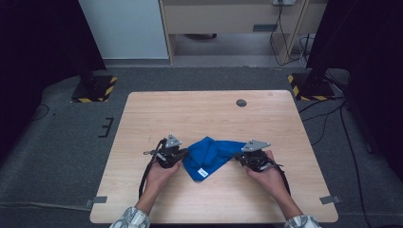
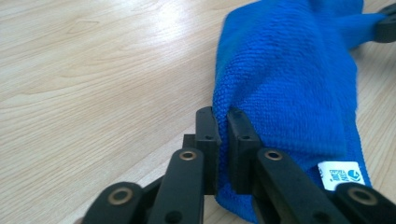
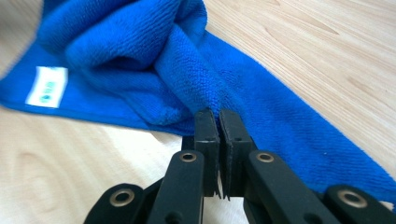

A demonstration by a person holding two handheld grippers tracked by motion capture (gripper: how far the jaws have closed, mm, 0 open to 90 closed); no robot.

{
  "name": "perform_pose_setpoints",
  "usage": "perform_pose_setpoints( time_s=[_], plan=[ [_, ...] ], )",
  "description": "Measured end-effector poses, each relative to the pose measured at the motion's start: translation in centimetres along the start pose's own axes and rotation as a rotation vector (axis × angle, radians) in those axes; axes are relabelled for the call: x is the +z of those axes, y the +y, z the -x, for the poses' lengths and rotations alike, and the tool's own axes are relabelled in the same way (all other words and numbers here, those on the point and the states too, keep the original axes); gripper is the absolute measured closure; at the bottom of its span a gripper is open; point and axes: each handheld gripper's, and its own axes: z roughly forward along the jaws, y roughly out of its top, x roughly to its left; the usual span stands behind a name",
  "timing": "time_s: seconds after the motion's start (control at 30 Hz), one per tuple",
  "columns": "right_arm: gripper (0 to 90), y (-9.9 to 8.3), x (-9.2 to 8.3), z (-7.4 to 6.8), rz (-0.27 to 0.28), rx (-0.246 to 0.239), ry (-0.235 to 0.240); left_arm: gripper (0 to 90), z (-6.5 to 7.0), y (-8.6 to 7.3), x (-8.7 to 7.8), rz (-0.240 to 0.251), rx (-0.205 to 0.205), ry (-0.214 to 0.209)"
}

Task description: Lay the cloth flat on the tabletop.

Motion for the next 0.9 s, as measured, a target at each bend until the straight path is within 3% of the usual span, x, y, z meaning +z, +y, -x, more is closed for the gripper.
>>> perform_pose_setpoints(
  time_s=[0.03,0.2,0.27,0.37,0.47,0.63,0.77,0.83,0.87,0.9],
  plan=[
    [87.8,0.1,-1.0,0.1,0.012,0.009,0.005,85.1,-0.1,0.1,-0.2,-0.004,0.0,0.001],
    [87.6,-0.4,-2.6,0.2,-0.014,0.04,0.028,83.9,-0.8,0.1,0.2,-0.02,-0.027,0.004],
    [87.6,-0.6,-3.0,0.3,-0.02,0.04,0.008,83.9,-0.9,0.0,0.9,-0.046,-0.001,0.029],
    [87.6,-0.7,-2.6,1.1,-0.027,0.047,-0.023,83.6,-1.0,-0.3,1.6,-0.059,0.004,0.058],
    [87.6,-1.1,-1.3,2.6,-0.043,0.091,-0.065,84.7,-1.2,-0.3,1.8,-0.064,0.002,0.084],
    [87.0,-1.5,-0.6,4.0,-0.041,0.131,-0.105,83.4,-1.8,-0.6,1.9,-0.075,-0.026,0.076],
    [77.3,-1.5,-0.7,4.0,-0.015,0.132,-0.098,75.2,-1.7,-0.8,1.8,-0.051,-0.003,0.096],
    [68.2,-1.3,-1.1,3.7,0.019,0.124,-0.09,67.9,-1.7,-0.7,1.3,-0.028,0.002,0.105],
    [57.4,-1.1,-1.6,3.5,0.045,0.116,-0.091,61.1,-1.6,-0.6,0.7,-0.014,-0.01,0.114],
    [57.4,-1.1,-1.6,3.5,0.045,0.116,-0.091,57.0,-1.6,-0.6,0.7,-0.014,-0.01,0.114]
  ],
)
